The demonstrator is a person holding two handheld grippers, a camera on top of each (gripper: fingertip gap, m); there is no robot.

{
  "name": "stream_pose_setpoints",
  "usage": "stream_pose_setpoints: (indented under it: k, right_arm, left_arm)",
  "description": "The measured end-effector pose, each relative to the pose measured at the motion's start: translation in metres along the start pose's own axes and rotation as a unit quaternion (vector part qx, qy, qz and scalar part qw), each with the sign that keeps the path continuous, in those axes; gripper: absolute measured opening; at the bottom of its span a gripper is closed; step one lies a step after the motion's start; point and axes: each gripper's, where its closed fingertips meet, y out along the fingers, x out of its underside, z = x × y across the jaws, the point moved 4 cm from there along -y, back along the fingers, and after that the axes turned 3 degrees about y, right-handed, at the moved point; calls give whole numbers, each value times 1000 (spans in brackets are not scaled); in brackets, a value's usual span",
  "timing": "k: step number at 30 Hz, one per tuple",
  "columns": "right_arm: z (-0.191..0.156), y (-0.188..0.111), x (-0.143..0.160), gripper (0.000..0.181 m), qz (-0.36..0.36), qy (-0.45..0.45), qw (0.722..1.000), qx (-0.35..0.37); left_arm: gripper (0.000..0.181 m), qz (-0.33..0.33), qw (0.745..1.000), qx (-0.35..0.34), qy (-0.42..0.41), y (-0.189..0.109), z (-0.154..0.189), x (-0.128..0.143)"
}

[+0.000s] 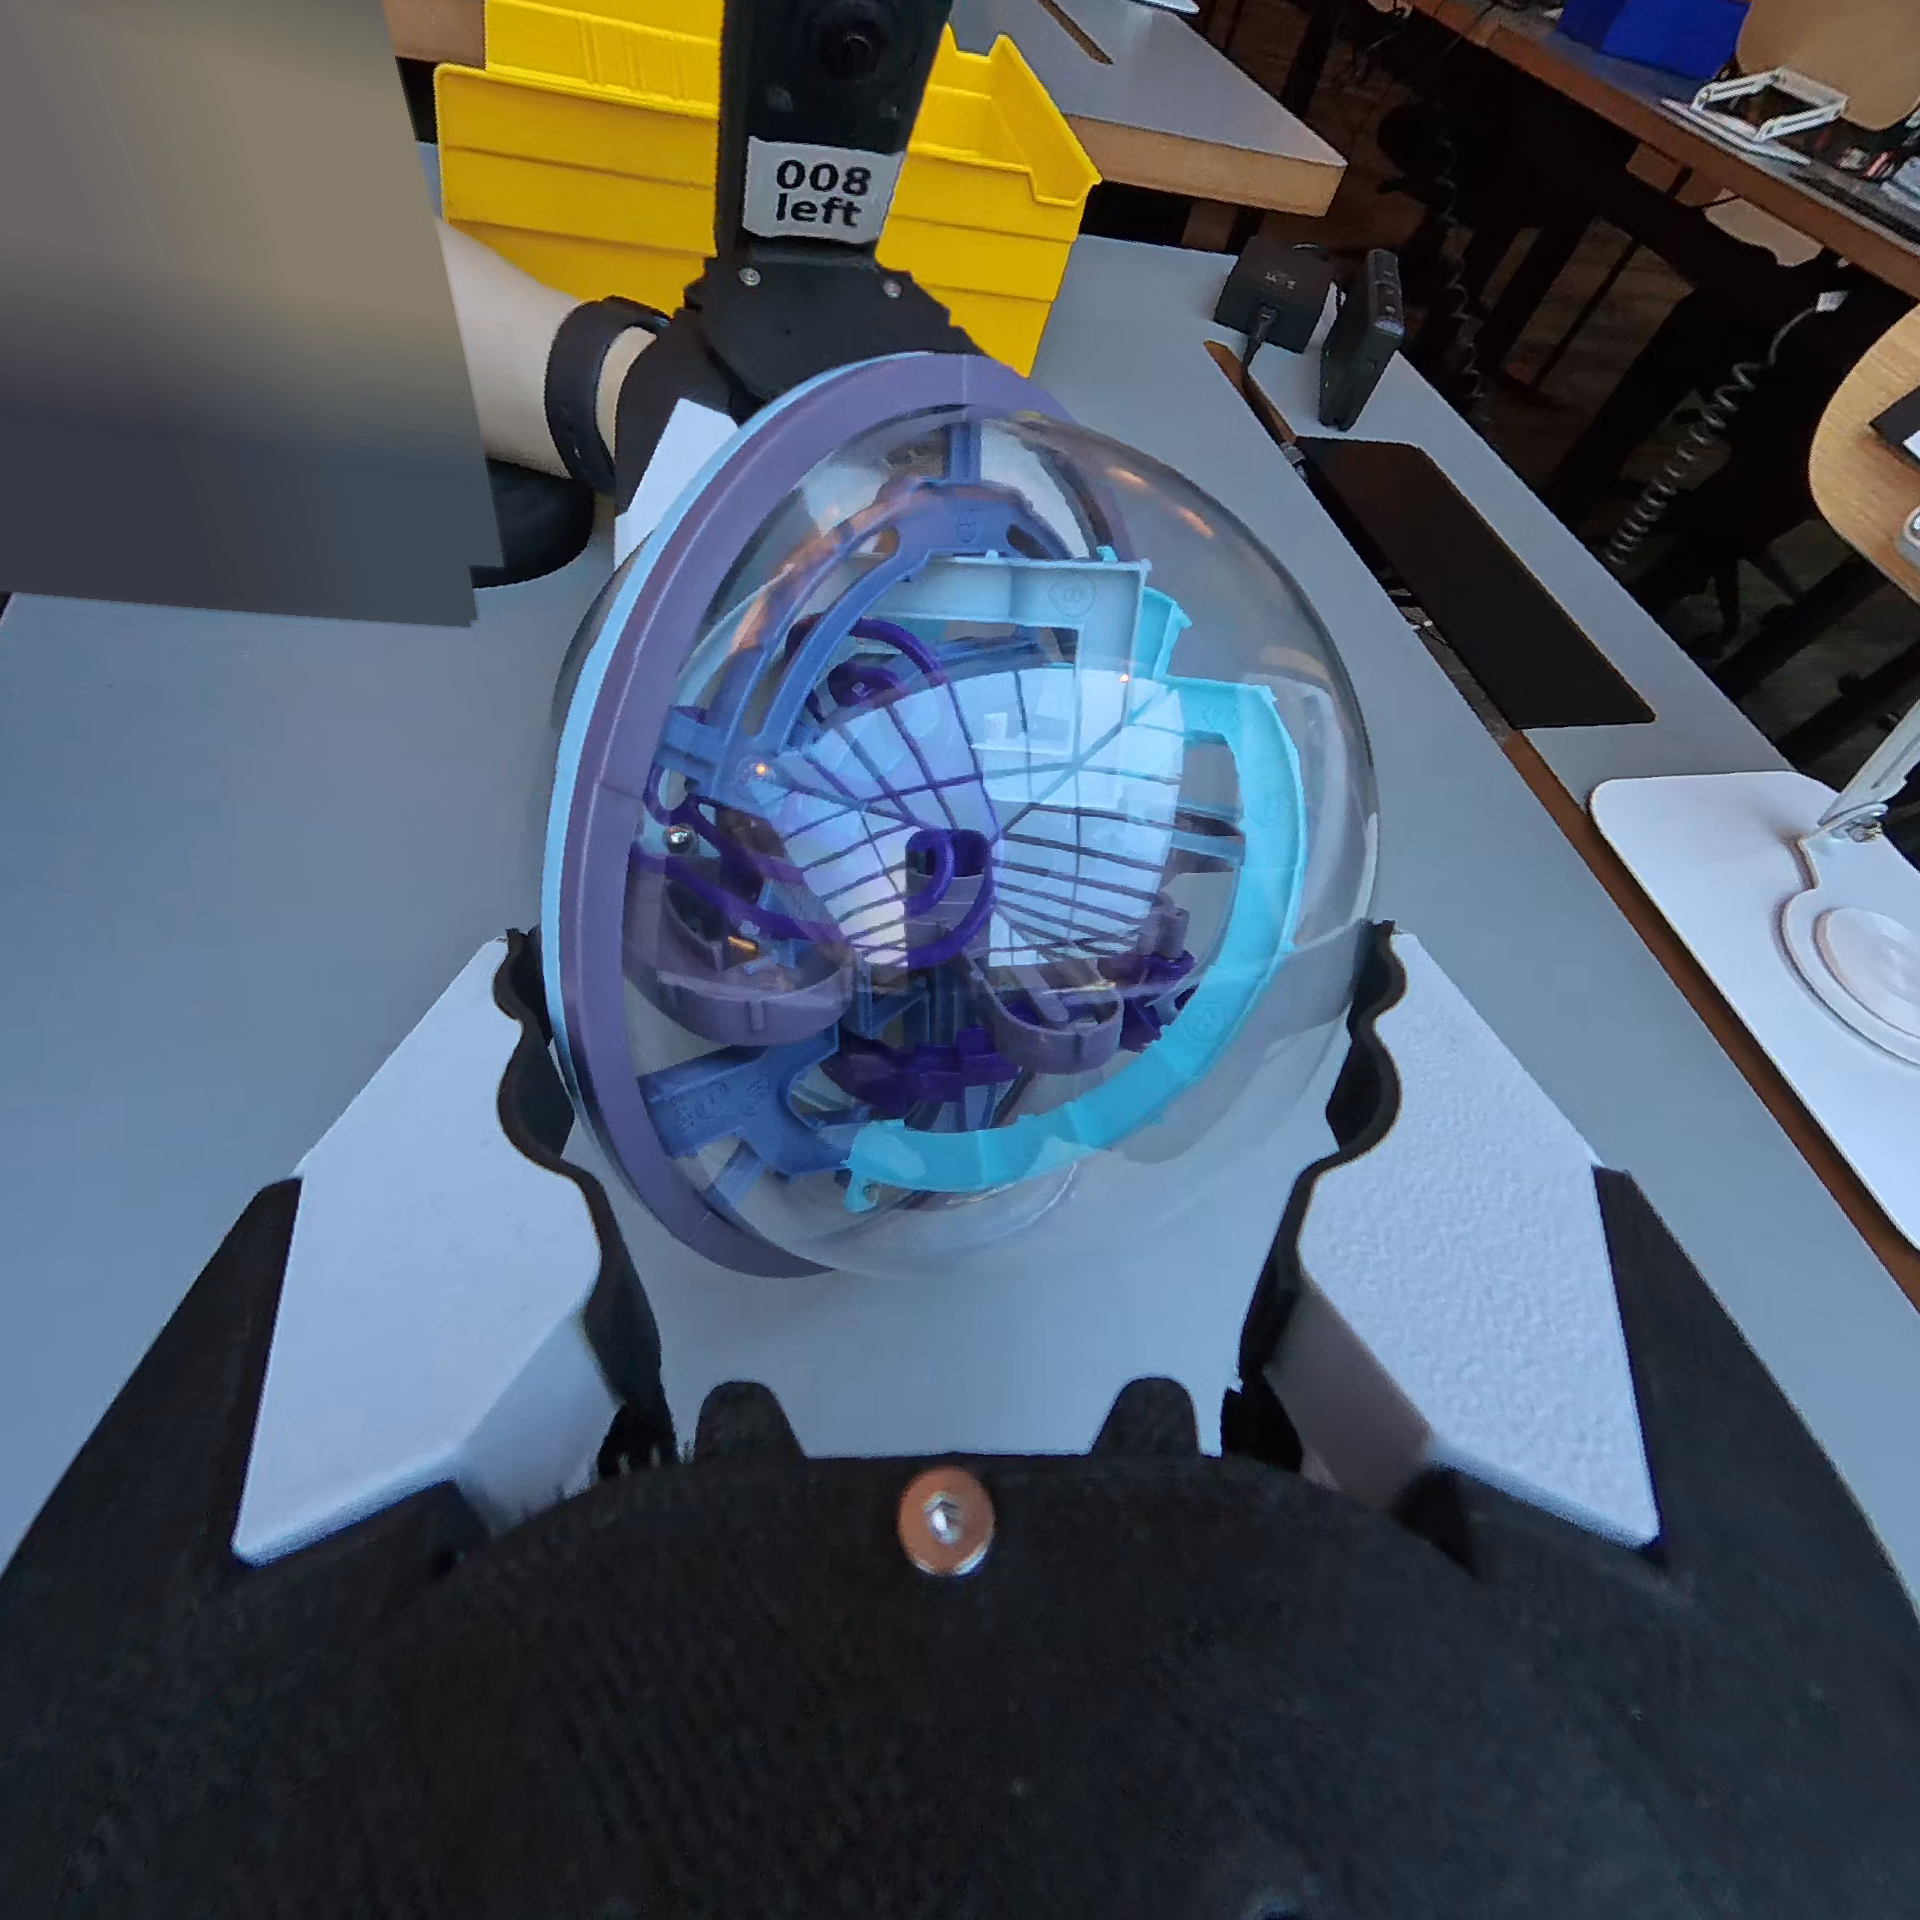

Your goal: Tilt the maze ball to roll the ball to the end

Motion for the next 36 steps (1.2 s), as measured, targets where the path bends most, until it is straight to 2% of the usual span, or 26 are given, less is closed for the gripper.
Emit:
stream_pose_setpoints:
  k: [5, 12, 19, 24, 36]
  right_arm:
    - [1, 0, 0, 150, 12, -7, 1000, -13]
    - [1, 0, 4, 149, 22, 16, 1000, -13]
    - [2, -10, 18, 150, -2, 31, 999, 41]
    - [-7, -18, 18, 130, 6, 27, 998, 53]
    - [-6, -21, 27, 124, 32, 56, 997, 35]
  left_arm:
    - [143, 10, 1000, 1, 21, 10, 8, -4]
    - [142, 18, 1000, -5, 19, 9, 9, -5]
    - [140, 22, 999, -12, 20, 7, 10, -6]
    - [139, 22, 999, -16, 20, 6, 11, -6]
    - [134, 24, 999, -29, 36, 2, 13, -8]
